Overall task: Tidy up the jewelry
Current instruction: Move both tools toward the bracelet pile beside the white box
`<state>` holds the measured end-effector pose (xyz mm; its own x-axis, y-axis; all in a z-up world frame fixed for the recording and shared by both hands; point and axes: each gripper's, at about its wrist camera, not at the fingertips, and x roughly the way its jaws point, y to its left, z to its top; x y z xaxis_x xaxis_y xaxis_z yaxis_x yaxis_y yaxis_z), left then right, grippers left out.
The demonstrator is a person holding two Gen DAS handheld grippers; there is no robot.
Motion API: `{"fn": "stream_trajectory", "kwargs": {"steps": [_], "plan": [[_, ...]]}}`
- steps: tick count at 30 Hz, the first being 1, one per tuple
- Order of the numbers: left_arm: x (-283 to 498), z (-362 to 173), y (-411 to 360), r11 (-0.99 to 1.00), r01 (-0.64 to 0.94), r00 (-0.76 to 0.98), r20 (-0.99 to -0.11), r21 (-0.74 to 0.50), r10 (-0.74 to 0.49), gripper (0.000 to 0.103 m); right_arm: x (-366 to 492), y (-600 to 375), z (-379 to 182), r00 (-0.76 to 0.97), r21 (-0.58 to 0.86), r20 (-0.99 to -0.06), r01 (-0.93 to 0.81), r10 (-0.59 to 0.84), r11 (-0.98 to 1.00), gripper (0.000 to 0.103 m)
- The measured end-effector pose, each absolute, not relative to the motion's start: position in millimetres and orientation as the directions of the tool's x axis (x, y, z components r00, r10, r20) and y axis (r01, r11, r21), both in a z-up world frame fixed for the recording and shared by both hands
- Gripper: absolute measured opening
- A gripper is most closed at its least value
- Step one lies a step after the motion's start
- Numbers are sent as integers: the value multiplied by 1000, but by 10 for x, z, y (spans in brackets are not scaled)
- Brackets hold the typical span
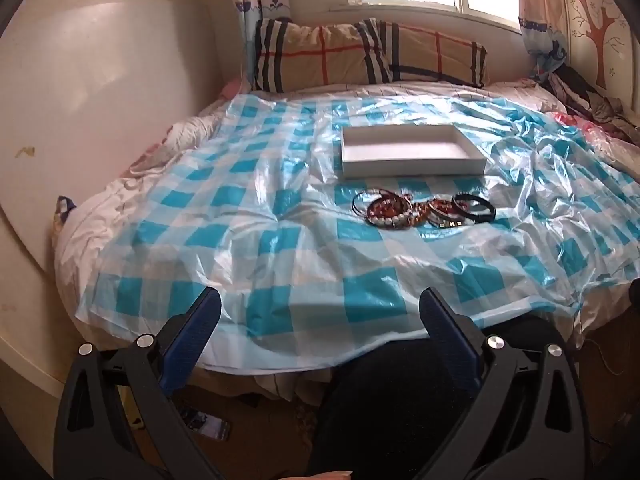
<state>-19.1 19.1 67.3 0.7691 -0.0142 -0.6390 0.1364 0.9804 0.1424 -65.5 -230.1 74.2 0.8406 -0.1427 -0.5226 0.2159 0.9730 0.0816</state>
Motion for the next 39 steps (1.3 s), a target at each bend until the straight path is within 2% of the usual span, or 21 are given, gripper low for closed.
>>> {"fn": "stream_trajectory", "kwargs": {"steps": [3, 6, 11, 18, 39], "plan": [[-276, 925, 290, 976, 141, 795, -606, 167, -11, 95, -723, -2352, 892, 842, 41, -508, 231, -179, 972, 96], [-451, 1060, 349, 971, 169, 794, -607, 172, -30, 95, -799, -2395, 989, 841, 80, -523, 212, -140, 974, 96], [-784, 1043, 424, 967, 202, 763, -644, 154, -57, 95, -992, -2314, 1067, 828, 160, -558, 176, -58, 971, 96], [-1088, 933, 484, 972, 203, 743, -664, 114, -77, 95, -1213, -2051, 1120, 837, 157, -547, 131, -25, 979, 96], [-1182, 953, 467, 976, 191, 735, -675, 108, -69, 95, -1350, -1936, 1055, 835, 201, -549, 86, 40, 976, 96]]}}
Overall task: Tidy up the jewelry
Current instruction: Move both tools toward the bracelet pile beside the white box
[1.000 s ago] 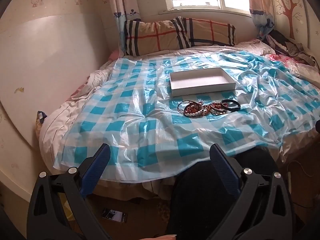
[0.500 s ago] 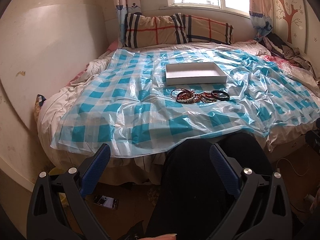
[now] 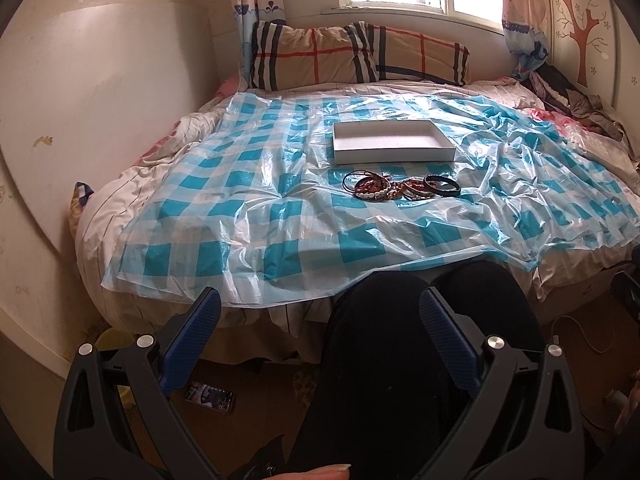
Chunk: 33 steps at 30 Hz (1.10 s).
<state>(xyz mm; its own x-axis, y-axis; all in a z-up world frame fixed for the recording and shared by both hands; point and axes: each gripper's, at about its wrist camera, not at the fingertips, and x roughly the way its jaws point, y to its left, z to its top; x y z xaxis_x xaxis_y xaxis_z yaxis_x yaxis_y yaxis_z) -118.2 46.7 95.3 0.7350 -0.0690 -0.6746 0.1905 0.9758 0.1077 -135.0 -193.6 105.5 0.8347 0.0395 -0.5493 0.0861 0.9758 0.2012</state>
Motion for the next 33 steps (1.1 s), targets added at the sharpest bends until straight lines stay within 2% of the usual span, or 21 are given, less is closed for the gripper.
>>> {"fn": "stream_trajectory", "kwargs": {"steps": [33], "plan": [[-1164, 927, 422, 973, 197, 727, -684, 119, -63, 96, -1309, -1888, 971, 825, 209, -562, 77, 56, 975, 96]]}}
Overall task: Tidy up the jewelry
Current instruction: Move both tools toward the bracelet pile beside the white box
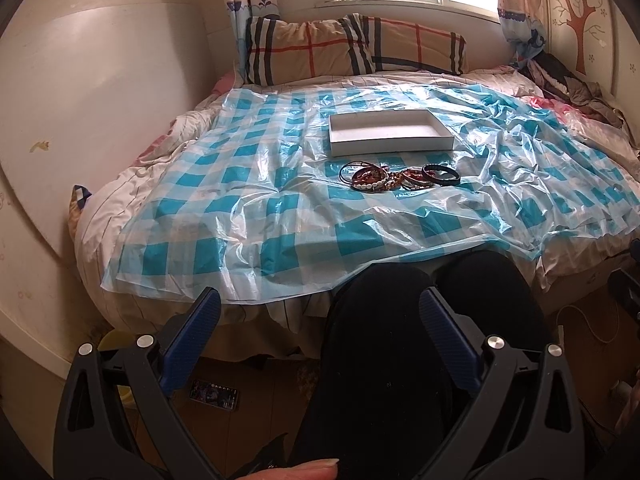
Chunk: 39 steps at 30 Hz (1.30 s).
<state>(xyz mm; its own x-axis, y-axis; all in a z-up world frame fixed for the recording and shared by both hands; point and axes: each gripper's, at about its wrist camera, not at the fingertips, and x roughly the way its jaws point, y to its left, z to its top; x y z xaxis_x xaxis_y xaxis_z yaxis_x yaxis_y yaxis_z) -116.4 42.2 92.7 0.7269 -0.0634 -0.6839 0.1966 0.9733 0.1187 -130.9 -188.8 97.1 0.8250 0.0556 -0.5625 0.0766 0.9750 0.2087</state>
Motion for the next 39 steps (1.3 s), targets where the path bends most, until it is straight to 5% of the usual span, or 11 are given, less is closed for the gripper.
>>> {"fn": "stream_trajectory", "kwargs": {"steps": [16, 23, 39], "plan": [[-1029, 774, 360, 968, 240, 678, -727, 80, -108, 95, -1064, -1940, 847, 793, 211, -605, 84, 63, 974, 96], [-544, 613, 430, 966, 248, 597, -796, 70, -96, 88, -755, -2103, 820, 786, 194, -617, 111, 33, 975, 96], [793, 539, 96, 950, 313, 626, -751, -6, -211, 95, 444, -2450, 564, 753, 138, -657, 89, 24, 986, 96]]}}
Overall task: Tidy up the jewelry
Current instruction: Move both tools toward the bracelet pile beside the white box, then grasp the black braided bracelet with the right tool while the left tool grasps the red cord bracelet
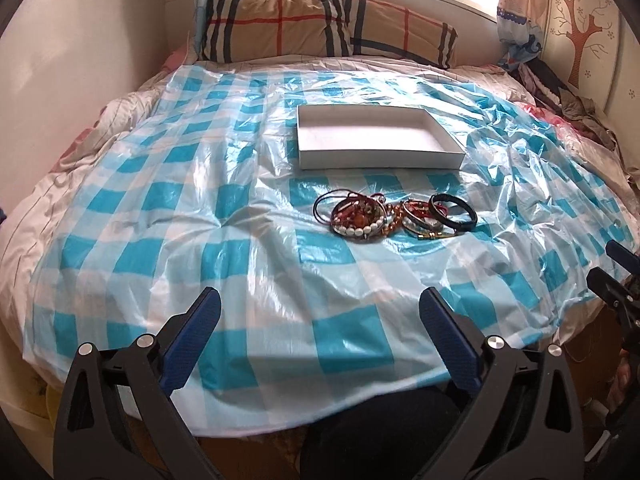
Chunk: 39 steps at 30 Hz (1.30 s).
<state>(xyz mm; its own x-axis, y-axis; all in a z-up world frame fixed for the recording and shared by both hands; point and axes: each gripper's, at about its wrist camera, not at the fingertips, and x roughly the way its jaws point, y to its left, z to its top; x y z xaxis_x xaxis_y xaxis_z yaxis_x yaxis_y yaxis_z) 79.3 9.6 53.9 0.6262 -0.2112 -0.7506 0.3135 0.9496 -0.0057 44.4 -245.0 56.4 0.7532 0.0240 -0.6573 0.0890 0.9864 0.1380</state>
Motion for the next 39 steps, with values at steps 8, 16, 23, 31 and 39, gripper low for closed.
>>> {"fn": "stream_trajectory", "kwargs": {"steps": [8, 16, 23, 31, 39], "plan": [[1607, 270, -298, 908, 411, 625, -749, 80, -217, 94, 1117, -2492, 335, 727, 130, -684, 42, 59, 991, 96], [2170, -90, -487, 878, 476, 572, -777, 55, -262, 73, 1491, -2514, 115, 693, 143, -715, 16, 92, 990, 96], [2371, -347, -548, 853, 518, 458, -823, -61, -336, 9, 1603, -2500, -22, 672, 169, -731, 12, 118, 985, 96], [2158, -90, -378, 837, 517, 437, -786, -179, -438, 2, 1711, -2501, -88, 660, 172, -740, 6, 125, 985, 96], [1971, 256, -234, 832, 509, 475, -734, -220, -485, 2, 1980, -2486, -196, 634, 152, -761, -29, 135, 988, 96]]}}
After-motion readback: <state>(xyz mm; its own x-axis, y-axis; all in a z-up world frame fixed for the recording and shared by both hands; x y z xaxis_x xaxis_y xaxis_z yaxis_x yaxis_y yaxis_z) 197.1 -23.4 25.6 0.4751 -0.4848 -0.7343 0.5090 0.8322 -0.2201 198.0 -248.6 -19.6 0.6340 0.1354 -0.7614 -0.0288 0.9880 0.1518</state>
